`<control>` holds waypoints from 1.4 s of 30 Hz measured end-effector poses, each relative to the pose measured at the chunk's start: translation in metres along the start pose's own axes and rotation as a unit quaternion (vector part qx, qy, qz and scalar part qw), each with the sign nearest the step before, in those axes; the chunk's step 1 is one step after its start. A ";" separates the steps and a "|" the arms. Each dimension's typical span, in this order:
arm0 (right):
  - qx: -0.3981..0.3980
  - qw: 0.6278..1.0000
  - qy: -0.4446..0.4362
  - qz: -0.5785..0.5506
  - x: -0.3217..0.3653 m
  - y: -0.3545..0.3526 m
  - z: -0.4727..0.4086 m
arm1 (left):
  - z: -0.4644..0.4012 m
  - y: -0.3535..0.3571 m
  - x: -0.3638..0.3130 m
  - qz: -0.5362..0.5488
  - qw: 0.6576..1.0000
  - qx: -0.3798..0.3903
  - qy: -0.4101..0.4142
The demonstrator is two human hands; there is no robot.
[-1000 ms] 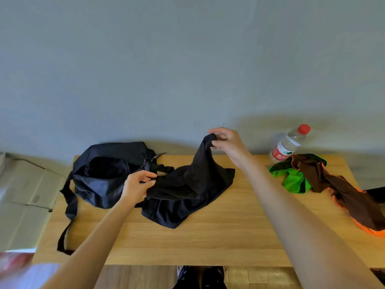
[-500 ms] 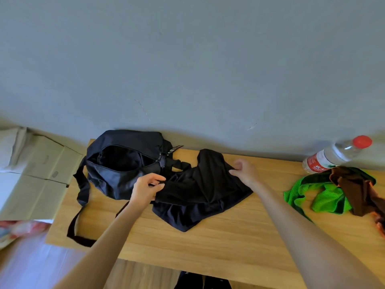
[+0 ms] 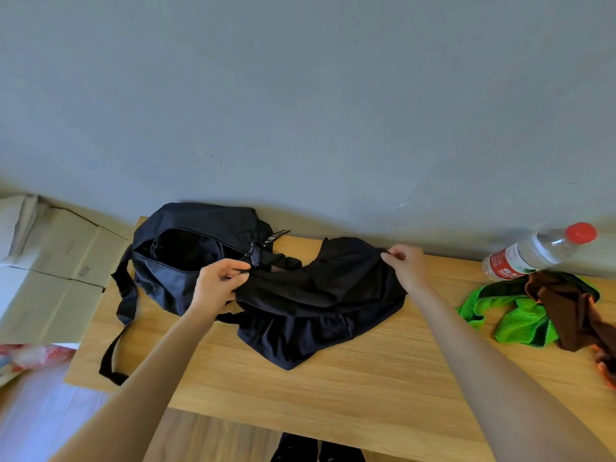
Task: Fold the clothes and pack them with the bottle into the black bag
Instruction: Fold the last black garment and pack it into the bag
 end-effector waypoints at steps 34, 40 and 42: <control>0.024 0.998 -0.059 0.005 0.110 -0.159 0.119 | 0.043 -0.047 -0.158 0.088 0.983 -0.011 0.161; -0.043 0.990 -0.115 -0.070 0.135 -0.185 0.127 | 0.053 -0.060 -0.191 0.103 0.975 -0.004 0.199; -0.047 0.987 -0.116 -0.099 0.143 -0.192 0.130 | 0.057 -0.064 -0.203 0.106 0.971 0.004 0.214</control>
Point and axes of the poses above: each hand's wrist, its own z-axis away from the middle knuckle, its own y-axis out of the palm, x = y × z, the point moved 4 cm from there along -z, towards the middle knuckle, and after that the axes turned 12 degrees about -z, right-handed, at the moved point
